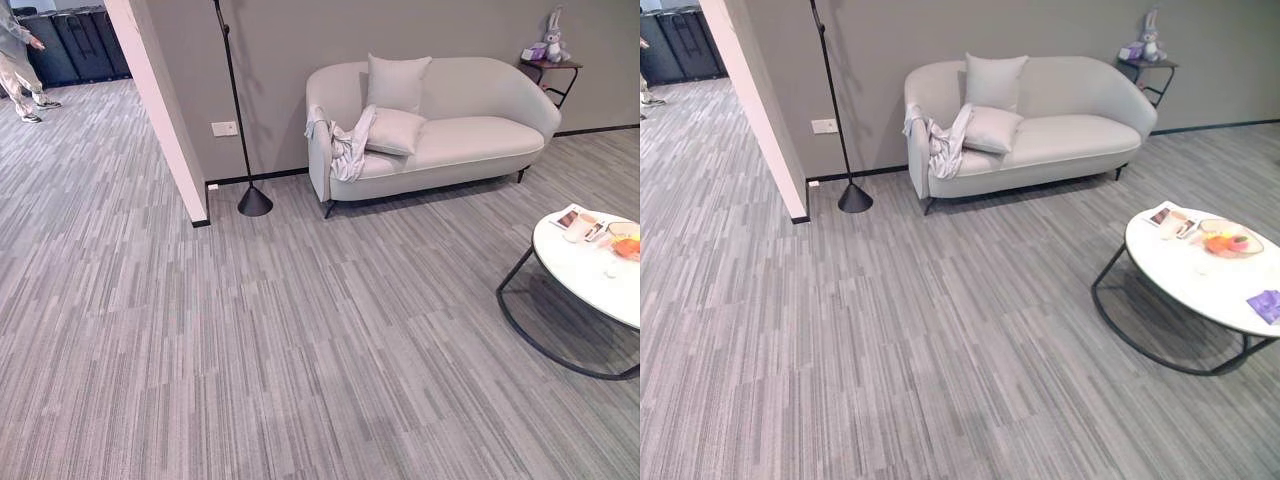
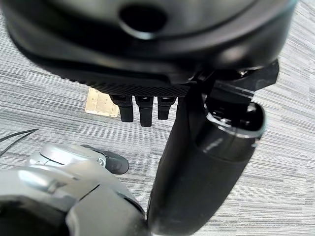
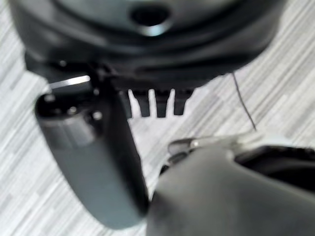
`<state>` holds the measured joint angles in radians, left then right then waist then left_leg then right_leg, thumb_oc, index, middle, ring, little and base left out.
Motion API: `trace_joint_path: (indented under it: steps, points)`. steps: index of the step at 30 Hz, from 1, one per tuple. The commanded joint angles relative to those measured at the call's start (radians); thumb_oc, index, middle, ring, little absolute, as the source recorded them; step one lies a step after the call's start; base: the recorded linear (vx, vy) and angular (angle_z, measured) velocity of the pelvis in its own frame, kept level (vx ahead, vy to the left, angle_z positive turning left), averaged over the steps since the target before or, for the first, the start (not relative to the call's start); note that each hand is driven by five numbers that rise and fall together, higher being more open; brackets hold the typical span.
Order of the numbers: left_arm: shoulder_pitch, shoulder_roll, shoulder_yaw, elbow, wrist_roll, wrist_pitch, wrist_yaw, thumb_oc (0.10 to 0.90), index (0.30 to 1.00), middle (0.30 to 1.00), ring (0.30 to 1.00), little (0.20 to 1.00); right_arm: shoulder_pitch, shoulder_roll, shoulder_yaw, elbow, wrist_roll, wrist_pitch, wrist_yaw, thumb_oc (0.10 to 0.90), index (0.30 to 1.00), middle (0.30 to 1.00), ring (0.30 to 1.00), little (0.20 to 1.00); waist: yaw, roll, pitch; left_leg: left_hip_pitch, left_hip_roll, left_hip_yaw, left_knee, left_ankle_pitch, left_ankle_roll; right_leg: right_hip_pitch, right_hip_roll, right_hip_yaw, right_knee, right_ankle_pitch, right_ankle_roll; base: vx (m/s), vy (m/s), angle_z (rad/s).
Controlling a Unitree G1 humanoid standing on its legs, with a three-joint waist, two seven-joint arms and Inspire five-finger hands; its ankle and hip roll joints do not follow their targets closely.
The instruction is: Hang the clothes on the sofa on the clothes rack.
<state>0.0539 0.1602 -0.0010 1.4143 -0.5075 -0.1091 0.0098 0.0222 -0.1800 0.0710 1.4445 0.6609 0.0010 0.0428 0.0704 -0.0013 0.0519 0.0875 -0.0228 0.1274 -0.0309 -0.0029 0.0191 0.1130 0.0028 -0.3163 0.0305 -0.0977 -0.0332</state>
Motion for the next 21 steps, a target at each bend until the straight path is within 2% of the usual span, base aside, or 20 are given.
trace_joint_path:
  steps: [1,5,6,7,9,10,11,12,17,18,21]
  points:
    - [-0.029,-0.044,-0.046,0.079,0.045,-0.019,-0.013,0.800,0.900,0.900,0.900,0.900,-0.033,0.054,0.017,0.058,-0.030,-0.003,0.028,0.800,0.900,0.900,0.900,0.900,0.015,-0.021,-0.021,0.002,0.029,-0.047,-0.056,-0.029,-0.050,0.012,-0.105,0.058,-0.118,0.098,0.140,0.02,0.041,-0.01]
    - [-0.029,-0.045,-0.047,0.077,0.043,-0.021,-0.013,0.800,0.900,0.900,0.900,0.900,-0.031,0.052,0.017,0.058,-0.032,-0.001,0.030,0.800,0.900,0.900,0.900,0.900,0.016,-0.020,-0.021,0.003,0.027,-0.048,-0.056,-0.030,-0.048,0.013,-0.107,0.058,-0.118,0.098,0.140,0.01,0.035,0.00]
    - [-0.040,-0.042,-0.054,0.077,0.041,-0.019,-0.015,0.800,0.900,0.900,0.900,0.900,-0.041,0.046,0.007,0.058,-0.040,0.004,0.034,0.800,0.900,0.900,0.900,0.900,0.019,-0.022,-0.017,-0.001,0.009,-0.058,-0.056,-0.036,-0.032,0.023,-0.121,0.039,-0.117,0.111,0.145,0.04,0.106,0.00]
    - [-0.041,-0.042,-0.054,0.077,0.041,-0.019,-0.015,0.800,0.900,0.900,0.900,0.900,-0.041,0.046,0.007,0.058,-0.040,0.004,0.034,0.800,0.900,0.900,0.900,0.900,0.019,-0.022,-0.017,-0.001,0.009,-0.058,-0.056,-0.036,-0.032,0.024,-0.121,0.039,-0.117,0.111,0.145,0.02,0.135,0.03]
    - [-0.058,-0.036,-0.062,0.071,0.033,-0.017,-0.016,0.800,0.900,0.900,0.900,0.900,-0.058,0.042,0.007,0.046,-0.045,0.004,0.037,0.800,0.900,0.900,0.900,0.900,0.018,-0.014,0.002,-0.005,0.004,-0.061,-0.056,-0.035,-0.014,-0.033,-0.140,0.033,0.006,0.083,0.143,-0.08,0.121,0.07]
    - [-0.071,-0.034,-0.067,0.067,0.029,-0.016,-0.011,0.800,0.900,0.900,0.900,0.900,-0.068,0.043,0.007,0.034,-0.053,0.006,0.042,0.800,0.900,0.900,0.900,0.900,0.020,0.000,0.028,0.009,0.000,-0.058,-0.056,-0.043,0.003,-0.089,-0.173,0.008,0.157,0.083,0.165,-0.07,0.144,0.03]
    - [-0.072,-0.035,-0.067,0.067,0.029,-0.016,-0.011,0.800,0.900,0.900,0.900,0.900,-0.069,0.043,0.007,0.034,-0.053,0.006,0.041,0.800,0.900,0.900,0.900,0.900,0.022,-0.002,0.028,0.007,-0.003,-0.057,-0.056,-0.042,0.005,-0.097,-0.179,0.011,0.170,0.076,0.166,-0.03,0.149,-0.07]
    - [-0.078,-0.033,-0.068,0.067,0.031,-0.013,-0.010,0.800,0.900,0.900,0.900,0.900,-0.072,0.045,0.007,0.030,-0.051,0.009,0.044,0.800,0.900,0.900,0.900,0.900,0.016,0.004,0.041,0.020,-0.004,-0.057,-0.056,-0.045,0.013,-0.128,-0.198,0.005,0.259,0.091,0.179,0.00,0.056,-0.02]
    - [-0.078,-0.033,-0.068,0.067,0.031,-0.013,-0.010,0.800,0.900,0.900,0.900,0.900,-0.073,0.045,0.007,0.030,-0.051,0.009,0.044,0.800,0.900,0.900,0.900,0.900,0.016,0.004,0.041,0.020,-0.005,-0.056,-0.056,-0.045,0.013,-0.130,-0.199,0.006,0.261,0.090,0.179,0.03,0.027,0.06]
    - [-0.089,-0.020,-0.065,0.072,0.044,-0.004,-0.016,0.800,0.900,0.900,0.900,0.900,-0.070,0.056,-0.008,0.013,-0.014,0.008,0.052,0.800,0.900,0.900,0.900,0.900,0.011,0.022,0.062,0.077,0.002,-0.052,-0.056,-0.080,0.019,-0.201,-0.270,-0.065,0.416,0.136,0.193,0.17,0.088,0.06]
    - [-0.090,-0.019,-0.065,0.073,0.044,-0.004,-0.017,0.800,0.900,0.900,0.900,0.900,-0.071,0.056,-0.008,0.013,-0.014,0.008,0.051,0.800,0.900,0.900,0.900,0.900,0.008,0.014,0.067,0.081,-0.008,-0.055,-0.056,-0.081,0.021,-0.207,-0.285,-0.061,0.440,0.123,0.196,0.15,-0.049,0.06]
